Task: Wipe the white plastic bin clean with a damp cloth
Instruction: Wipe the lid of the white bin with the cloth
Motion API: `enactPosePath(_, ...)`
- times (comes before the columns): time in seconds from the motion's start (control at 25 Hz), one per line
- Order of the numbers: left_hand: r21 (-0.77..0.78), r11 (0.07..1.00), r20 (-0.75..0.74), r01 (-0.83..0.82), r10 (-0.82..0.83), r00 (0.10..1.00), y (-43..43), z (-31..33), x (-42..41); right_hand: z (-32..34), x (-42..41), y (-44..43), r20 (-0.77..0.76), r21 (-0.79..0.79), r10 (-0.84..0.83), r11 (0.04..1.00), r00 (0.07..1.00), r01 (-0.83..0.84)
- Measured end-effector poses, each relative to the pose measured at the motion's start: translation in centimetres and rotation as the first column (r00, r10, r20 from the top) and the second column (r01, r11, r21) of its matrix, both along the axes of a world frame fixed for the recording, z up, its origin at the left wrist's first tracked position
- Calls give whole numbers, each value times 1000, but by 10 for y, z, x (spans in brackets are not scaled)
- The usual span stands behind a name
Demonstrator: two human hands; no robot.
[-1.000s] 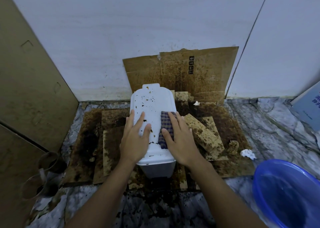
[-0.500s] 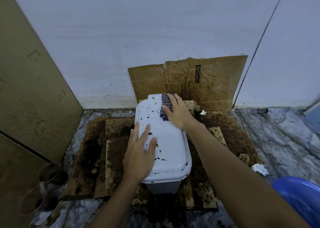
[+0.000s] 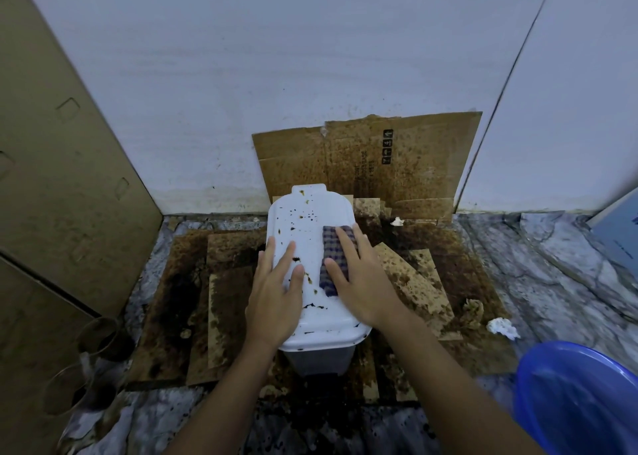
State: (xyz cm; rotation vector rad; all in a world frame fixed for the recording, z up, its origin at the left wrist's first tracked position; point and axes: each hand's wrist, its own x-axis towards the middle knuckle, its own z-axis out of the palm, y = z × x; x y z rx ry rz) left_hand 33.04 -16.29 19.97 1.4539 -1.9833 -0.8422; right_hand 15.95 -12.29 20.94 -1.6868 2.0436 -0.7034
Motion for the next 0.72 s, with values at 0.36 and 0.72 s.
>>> enactPosePath(0.36,-10,1000,-54,-25,25,998,0,5,2,4,26,44,-79,45,-51,997,996,55)
enactPosePath(0.72,-292,932,91,216,-198,976,7,19,-8,19,13,44,191,57,70,995,979,-83)
